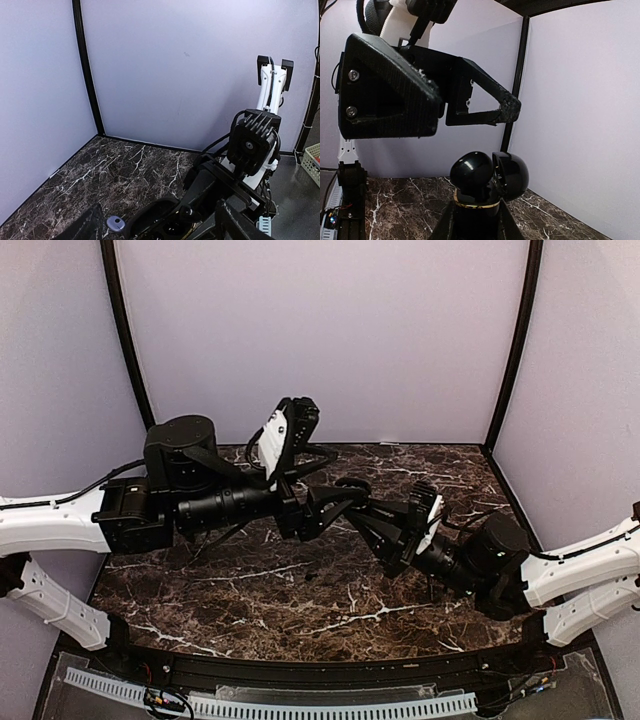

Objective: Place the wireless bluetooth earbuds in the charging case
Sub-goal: Adjust the right earbud in the right side groove of the charging case.

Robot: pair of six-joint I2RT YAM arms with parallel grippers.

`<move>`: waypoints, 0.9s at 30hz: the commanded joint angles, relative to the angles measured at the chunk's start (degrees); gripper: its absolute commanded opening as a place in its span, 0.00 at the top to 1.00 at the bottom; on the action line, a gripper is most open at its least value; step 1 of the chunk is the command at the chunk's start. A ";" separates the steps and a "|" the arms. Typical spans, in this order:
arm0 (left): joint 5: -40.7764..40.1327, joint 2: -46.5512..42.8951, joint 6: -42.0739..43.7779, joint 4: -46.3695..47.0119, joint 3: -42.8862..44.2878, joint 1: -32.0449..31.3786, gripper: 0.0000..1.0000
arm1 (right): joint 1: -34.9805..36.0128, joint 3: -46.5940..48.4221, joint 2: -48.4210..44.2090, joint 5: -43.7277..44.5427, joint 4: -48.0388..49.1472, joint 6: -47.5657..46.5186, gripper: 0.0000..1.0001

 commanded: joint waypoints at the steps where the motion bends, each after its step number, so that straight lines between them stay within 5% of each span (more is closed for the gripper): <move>1: -1.10 0.76 0.42 -1.25 1.45 0.42 0.25 | -0.34 2.02 -0.87 -0.45 1.19 0.46 1.00; 27: -4.42 1.28 -0.53 -1.51 1.15 0.54 0.25 | -0.15 0.94 -2.88 -3.32 2.41 -2.26 1.00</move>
